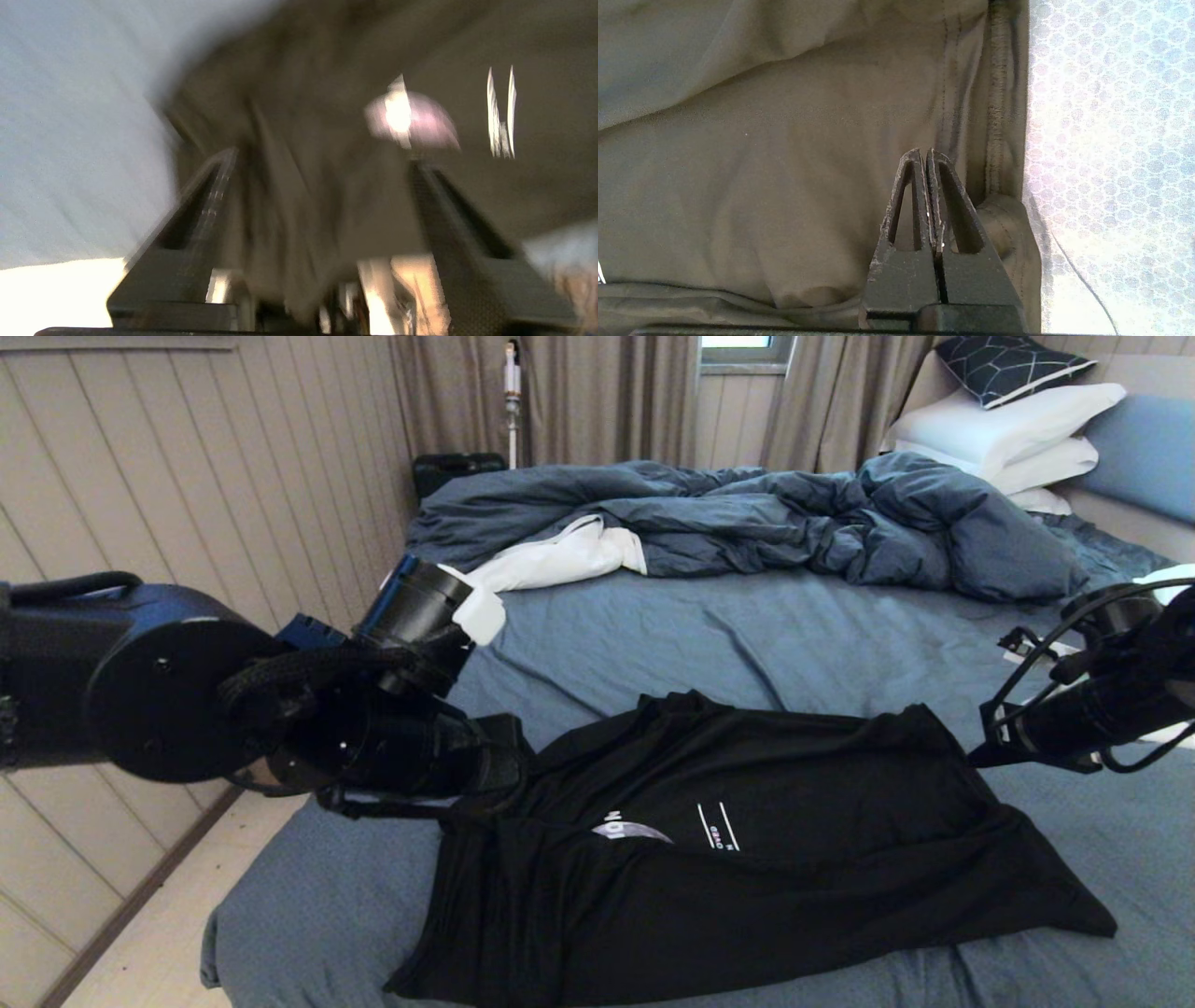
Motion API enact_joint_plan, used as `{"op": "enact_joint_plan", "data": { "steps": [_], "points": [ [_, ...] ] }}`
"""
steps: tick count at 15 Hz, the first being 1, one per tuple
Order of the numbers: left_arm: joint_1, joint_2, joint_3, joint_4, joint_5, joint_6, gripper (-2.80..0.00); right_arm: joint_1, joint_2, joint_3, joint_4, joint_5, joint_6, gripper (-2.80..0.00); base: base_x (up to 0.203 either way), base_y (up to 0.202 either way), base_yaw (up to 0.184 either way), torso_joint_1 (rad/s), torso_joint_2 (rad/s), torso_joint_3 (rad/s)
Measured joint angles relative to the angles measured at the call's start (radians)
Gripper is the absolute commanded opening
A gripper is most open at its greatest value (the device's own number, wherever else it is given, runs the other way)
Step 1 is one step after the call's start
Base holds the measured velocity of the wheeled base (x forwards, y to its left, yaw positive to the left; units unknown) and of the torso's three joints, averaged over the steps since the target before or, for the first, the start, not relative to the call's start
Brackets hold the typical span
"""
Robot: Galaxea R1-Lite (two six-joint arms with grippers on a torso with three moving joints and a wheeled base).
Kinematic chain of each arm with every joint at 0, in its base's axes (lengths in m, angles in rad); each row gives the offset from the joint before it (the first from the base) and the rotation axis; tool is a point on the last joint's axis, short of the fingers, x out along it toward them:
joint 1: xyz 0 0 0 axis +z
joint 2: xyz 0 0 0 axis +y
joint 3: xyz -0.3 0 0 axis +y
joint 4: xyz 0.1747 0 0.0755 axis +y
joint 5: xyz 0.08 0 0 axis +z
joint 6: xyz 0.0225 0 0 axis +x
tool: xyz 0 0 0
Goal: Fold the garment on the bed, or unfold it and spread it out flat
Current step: Fold the black T-shirt
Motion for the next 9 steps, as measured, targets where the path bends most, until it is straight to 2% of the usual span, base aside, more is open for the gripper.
{"op": "enact_joint_plan", "data": {
  "steps": [3, 6, 7, 9],
  "points": [
    [0.077, 0.074, -0.053, -0.037, -0.010, 0.110, -2.80, -0.001, -0.005, 0.001, -0.028, 0.000, 0.009, -2.80, 0.000, 0.000, 0.000, 0.000, 0.00, 0.000],
    [0.111, 0.178, -0.059, -0.187, -0.018, 0.229, -2.80, -0.002, -0.005, 0.003, -0.032, 0.000, 0.011, -2.80, 0.000, 0.000, 0.000, 0.000, 0.00, 0.000],
    [0.115, 0.211, -0.059, -0.228, -0.018, 0.258, -2.80, -0.002, -0.005, 0.003, -0.032, 0.000, 0.011, -2.80, 0.000, 0.000, 0.000, 0.000, 0.00, 0.000],
    [0.118, 0.255, -0.059, -0.270, -0.016, 0.275, -2.80, -0.001, -0.005, 0.003, -0.033, 0.000, 0.011, -2.80, 0.000, 0.000, 0.000, 0.000, 0.00, 0.000]
  ]
}}
